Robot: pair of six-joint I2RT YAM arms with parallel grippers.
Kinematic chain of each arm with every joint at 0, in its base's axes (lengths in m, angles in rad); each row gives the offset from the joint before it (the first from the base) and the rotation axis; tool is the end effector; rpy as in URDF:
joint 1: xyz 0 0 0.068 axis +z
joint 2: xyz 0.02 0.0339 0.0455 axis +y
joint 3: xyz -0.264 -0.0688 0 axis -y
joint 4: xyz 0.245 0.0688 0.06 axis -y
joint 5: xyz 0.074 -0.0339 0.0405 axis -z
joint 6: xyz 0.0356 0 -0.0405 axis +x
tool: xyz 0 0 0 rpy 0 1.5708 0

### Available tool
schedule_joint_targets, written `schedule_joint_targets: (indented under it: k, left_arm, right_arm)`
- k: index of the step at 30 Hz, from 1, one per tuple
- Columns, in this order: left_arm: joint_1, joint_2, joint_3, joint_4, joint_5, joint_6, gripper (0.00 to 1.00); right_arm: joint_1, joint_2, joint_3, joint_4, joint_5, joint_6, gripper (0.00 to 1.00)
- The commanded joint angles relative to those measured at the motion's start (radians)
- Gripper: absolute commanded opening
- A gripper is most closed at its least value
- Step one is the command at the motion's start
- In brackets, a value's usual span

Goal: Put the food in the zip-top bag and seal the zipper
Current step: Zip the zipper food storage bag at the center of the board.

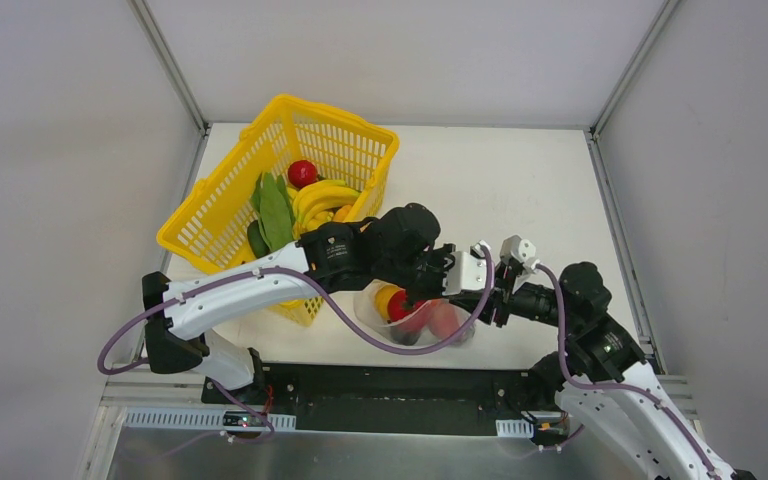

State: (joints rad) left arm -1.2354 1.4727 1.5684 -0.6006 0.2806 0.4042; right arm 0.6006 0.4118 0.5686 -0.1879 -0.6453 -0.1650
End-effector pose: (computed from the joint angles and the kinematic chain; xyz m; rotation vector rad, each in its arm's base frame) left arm 0.0983 -0.3120 0.4070 1.6907 1.3336 -0.7883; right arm 0.0812 0.0816 0.3135 -1.0663 1.2757 0.8476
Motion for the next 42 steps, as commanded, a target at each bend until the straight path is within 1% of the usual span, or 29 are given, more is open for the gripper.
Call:
schedule_joint_targets:
  k: [1,3,5,6,13,17,19,23,30,33,34,36,37,39,40,42]
  left_arm:
    - [0.008,0.007,0.051,-0.013,0.041,-0.008,0.0]
    - [0.008,0.01,0.05,-0.014,0.044,-0.007,0.0]
    - [0.008,0.01,0.05,-0.016,0.043,-0.008,0.0]
    - [0.007,0.011,0.05,-0.017,0.039,-0.008,0.0]
    - [0.023,-0.01,0.043,-0.066,-0.019,-0.044,0.0]
    - [0.044,-0.054,-0.016,-0.066,-0.053,-0.061,0.0]
    - [0.056,-0.077,-0.058,-0.055,-0.069,-0.075,0.0]
    - [0.069,-0.116,-0.111,-0.036,-0.088,-0.082,0.0]
    - [0.084,-0.137,-0.133,-0.044,-0.119,-0.089,0.0]
    - [0.085,-0.137,-0.131,-0.007,-0.085,-0.111,0.0]
    - [0.085,-0.131,-0.125,0.007,-0.062,-0.121,0.0]
    - [0.085,-0.109,-0.102,0.02,-0.008,-0.138,0.0]
    - [0.085,-0.087,-0.074,0.013,0.018,-0.142,0.0]
    - [0.084,-0.055,-0.025,-0.015,0.049,-0.147,0.0]
    - [0.083,-0.042,-0.004,-0.028,0.061,-0.147,0.0]
    - [0.083,-0.024,0.028,-0.051,0.078,-0.139,0.0]
  right_arm:
    - [0.002,0.009,0.031,0.04,-0.036,-0.039,0.22]
    - [0.002,0.001,0.025,0.052,-0.037,-0.029,0.15]
    - [0.003,-0.012,0.016,0.074,-0.042,-0.016,0.02]
    - [0.003,-0.019,0.011,0.081,-0.04,-0.009,0.0]
    - [0.002,-0.09,-0.032,0.105,0.069,0.092,0.0]
    - [0.002,-0.161,-0.084,0.155,0.127,0.162,0.0]
    - [0.002,-0.173,-0.104,0.152,0.15,0.189,0.0]
    - [0.002,-0.16,-0.111,0.145,0.134,0.197,0.0]
    - [0.002,-0.164,-0.111,0.169,0.118,0.205,0.0]
    - [0.002,-0.168,-0.108,0.165,0.061,0.193,0.0]
    - [0.002,-0.158,-0.1,0.158,0.042,0.19,0.1]
    - [0.002,-0.132,-0.07,0.127,0.004,0.175,0.33]
    - [0.002,-0.116,-0.05,0.1,-0.001,0.145,0.39]
    - [0.002,-0.087,-0.012,0.039,0.006,0.085,0.5]
    - [0.002,-0.072,0.008,0.009,0.009,0.054,0.53]
    - [0.002,-0.038,0.05,-0.045,0.027,-0.001,0.55]
